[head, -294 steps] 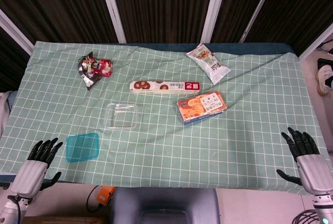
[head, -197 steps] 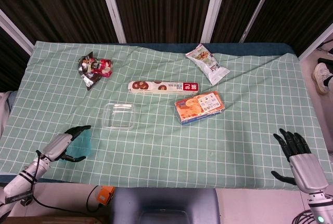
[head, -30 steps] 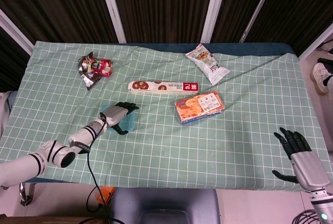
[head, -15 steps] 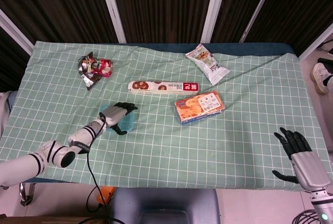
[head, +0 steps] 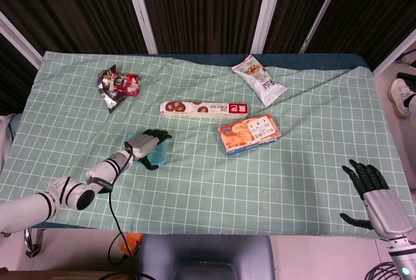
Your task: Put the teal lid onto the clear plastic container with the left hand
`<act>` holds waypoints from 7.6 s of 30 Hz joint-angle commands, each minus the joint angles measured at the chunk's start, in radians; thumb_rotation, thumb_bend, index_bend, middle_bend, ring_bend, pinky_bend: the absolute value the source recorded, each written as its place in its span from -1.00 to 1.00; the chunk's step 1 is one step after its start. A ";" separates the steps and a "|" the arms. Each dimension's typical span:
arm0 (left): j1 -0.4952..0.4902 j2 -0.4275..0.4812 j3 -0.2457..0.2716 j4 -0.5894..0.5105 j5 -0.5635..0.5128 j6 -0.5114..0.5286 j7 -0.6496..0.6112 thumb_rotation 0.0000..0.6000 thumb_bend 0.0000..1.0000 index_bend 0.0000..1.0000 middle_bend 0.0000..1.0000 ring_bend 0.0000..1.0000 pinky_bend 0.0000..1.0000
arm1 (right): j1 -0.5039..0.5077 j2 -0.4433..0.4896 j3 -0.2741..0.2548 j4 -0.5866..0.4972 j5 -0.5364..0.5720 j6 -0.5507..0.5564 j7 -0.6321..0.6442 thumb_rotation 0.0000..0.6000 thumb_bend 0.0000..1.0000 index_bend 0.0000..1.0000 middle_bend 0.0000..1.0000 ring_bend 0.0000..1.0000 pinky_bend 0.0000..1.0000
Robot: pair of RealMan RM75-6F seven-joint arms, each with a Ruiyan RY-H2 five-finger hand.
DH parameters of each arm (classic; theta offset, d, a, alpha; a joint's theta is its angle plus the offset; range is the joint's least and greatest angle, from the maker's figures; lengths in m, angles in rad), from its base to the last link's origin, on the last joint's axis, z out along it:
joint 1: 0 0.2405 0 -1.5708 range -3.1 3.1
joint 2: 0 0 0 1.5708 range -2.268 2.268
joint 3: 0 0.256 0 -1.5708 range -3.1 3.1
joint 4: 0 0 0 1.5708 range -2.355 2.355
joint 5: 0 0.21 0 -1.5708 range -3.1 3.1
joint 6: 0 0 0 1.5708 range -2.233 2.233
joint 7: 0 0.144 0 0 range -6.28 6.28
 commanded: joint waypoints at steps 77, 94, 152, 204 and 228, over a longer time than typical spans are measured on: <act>0.265 0.131 0.025 -0.296 0.166 0.429 0.173 1.00 -0.32 -1.00 -0.65 -1.00 -1.00 | -0.010 0.005 -0.016 0.011 -0.038 0.028 0.023 1.00 -0.63 -1.00 -0.97 -1.00 -1.00; 0.323 0.184 0.045 -0.304 0.183 0.424 0.111 1.00 -0.13 -1.00 -0.43 -1.00 -1.00 | -0.013 0.005 -0.017 0.014 -0.041 0.032 0.023 1.00 -0.63 -1.00 -0.97 -1.00 -1.00; 0.313 0.059 -0.030 -0.158 0.194 0.433 0.095 1.00 0.08 -1.00 -0.61 -1.00 -1.00 | -0.016 0.012 -0.019 0.017 -0.045 0.039 0.040 1.00 -0.63 -1.00 -0.95 -1.00 -1.00; 0.349 0.034 -0.040 -0.112 0.212 0.547 0.161 1.00 0.12 -1.00 -0.92 -1.00 -1.00 | -0.016 0.014 -0.016 0.015 -0.037 0.035 0.036 1.00 -0.63 -1.00 -0.93 -1.00 -1.00; 0.907 0.174 0.246 -0.252 0.605 1.238 0.134 1.00 -0.22 -1.00 -1.00 -1.00 -1.00 | -0.018 -0.035 -0.005 -0.002 -0.009 0.015 -0.096 1.00 -0.63 -1.00 -0.92 -1.00 -1.00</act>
